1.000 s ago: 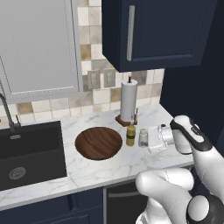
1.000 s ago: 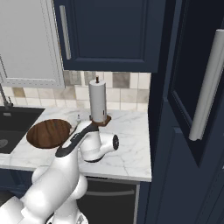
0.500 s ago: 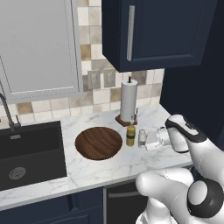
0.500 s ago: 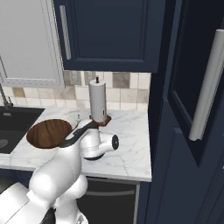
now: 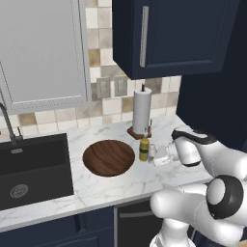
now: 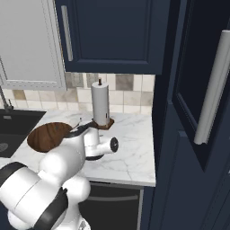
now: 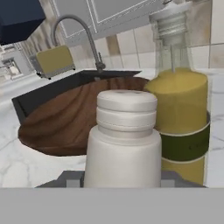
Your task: Retrieve the bottle and the shaker from the cabinet and place them next to the mixing bowl on the counter. Then add garlic from the fridge to the mixing bowl.
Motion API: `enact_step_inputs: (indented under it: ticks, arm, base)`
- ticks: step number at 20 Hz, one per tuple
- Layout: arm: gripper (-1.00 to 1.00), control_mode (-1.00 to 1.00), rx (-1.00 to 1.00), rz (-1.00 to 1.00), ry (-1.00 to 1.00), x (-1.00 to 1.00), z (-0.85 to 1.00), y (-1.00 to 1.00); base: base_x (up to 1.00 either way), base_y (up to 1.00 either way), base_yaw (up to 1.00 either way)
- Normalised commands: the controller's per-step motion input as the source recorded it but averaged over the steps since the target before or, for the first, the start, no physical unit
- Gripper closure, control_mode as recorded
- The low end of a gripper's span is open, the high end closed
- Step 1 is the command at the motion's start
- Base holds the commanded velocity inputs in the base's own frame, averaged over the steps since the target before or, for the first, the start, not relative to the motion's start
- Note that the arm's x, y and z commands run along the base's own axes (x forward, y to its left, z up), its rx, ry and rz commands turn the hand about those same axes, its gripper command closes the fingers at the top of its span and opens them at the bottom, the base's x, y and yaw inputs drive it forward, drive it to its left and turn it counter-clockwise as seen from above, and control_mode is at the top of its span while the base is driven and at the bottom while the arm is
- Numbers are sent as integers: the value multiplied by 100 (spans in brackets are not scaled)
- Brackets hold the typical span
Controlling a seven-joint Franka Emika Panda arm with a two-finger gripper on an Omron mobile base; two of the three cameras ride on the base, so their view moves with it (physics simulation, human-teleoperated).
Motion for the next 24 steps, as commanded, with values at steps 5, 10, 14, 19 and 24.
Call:
enact_step_inputs:
  ticks: [5, 10, 14, 19, 24]
  arm:
    - [100, -100, 0, -6, -8, -1, -50, 17]
    - [100, -100, 0, 2, -8, -13, -17, 27]
    - [100, -100, 0, 4, -4, -27, -4, 14]
    - [100, -100, 0, 0, -2, -2, -15, 36]
    - [100, -100, 0, 0, -2, 0, -24, 34]
  base:
    - [0, 0, 0]
    - [0, 0, 0]
    - [0, 0, 0]
    - [0, 0, 0]
    - [0, 0, 0]
